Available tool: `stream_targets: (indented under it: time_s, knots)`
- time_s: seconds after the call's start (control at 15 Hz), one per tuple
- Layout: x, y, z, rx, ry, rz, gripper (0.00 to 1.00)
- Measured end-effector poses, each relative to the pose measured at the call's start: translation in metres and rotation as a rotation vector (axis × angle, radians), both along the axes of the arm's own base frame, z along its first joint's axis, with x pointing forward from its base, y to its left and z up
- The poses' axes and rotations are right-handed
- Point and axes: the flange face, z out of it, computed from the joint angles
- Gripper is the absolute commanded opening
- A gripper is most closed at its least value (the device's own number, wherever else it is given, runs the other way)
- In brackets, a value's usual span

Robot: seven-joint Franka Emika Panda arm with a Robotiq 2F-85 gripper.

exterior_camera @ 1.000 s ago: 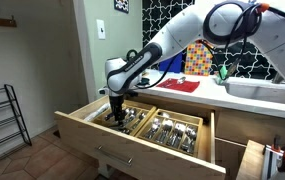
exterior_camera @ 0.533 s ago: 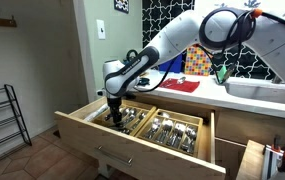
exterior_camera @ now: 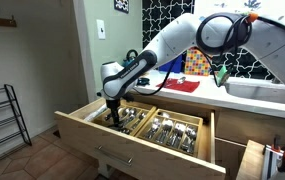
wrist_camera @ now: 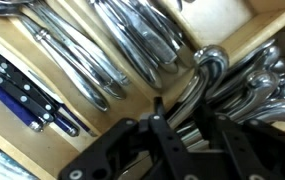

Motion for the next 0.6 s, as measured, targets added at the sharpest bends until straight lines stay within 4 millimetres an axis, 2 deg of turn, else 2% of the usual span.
stream_targets:
  time_s: [0.07, 0.13, 0.6]
  knots:
    - [0.0, 0.001, 0.0, -0.005, 0.001, -0.014, 0.05]
    - [0.001, 0.001, 0.001, -0.01, -0.004, -0.039, 0.08]
    - [0.004, 0.003, 0.01, -0.056, -0.032, -0.121, 0.06]
